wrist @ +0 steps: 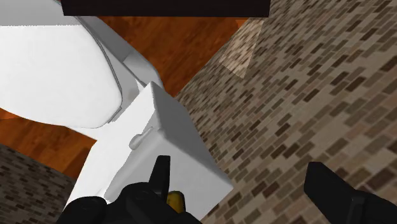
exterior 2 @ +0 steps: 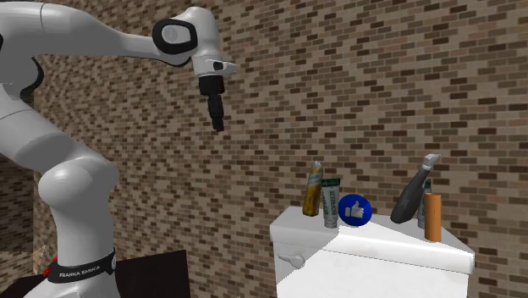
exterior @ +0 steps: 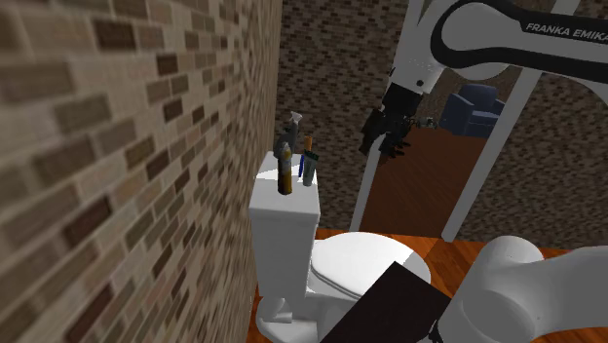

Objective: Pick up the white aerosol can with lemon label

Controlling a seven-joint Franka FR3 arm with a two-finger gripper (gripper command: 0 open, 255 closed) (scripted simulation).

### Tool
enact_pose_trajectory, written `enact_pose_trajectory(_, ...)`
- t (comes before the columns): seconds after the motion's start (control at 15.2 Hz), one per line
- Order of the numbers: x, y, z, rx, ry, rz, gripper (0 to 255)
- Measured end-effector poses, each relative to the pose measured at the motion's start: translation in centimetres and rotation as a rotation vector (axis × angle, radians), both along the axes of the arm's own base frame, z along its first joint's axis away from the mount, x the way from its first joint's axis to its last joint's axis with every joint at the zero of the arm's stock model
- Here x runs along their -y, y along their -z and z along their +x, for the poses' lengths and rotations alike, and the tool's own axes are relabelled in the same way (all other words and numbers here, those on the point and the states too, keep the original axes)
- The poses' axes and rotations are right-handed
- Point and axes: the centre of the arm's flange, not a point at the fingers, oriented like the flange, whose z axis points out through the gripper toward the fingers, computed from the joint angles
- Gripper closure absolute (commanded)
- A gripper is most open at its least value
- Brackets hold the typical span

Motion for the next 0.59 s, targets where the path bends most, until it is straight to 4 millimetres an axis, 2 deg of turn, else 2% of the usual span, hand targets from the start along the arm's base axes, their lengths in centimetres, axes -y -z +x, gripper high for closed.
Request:
enact_pose_trajectory(0.07,0.0,0.0,0.0,0.000,0.000,0.000,0)
enact_pose_trajectory(0.2,0.5,0.3,1.5,-0.006,-0.033,-0.010,0)
enact_pose_trajectory(0.59,3.0,1.9,9.3,-0.038,-0.194,-0.058,0)
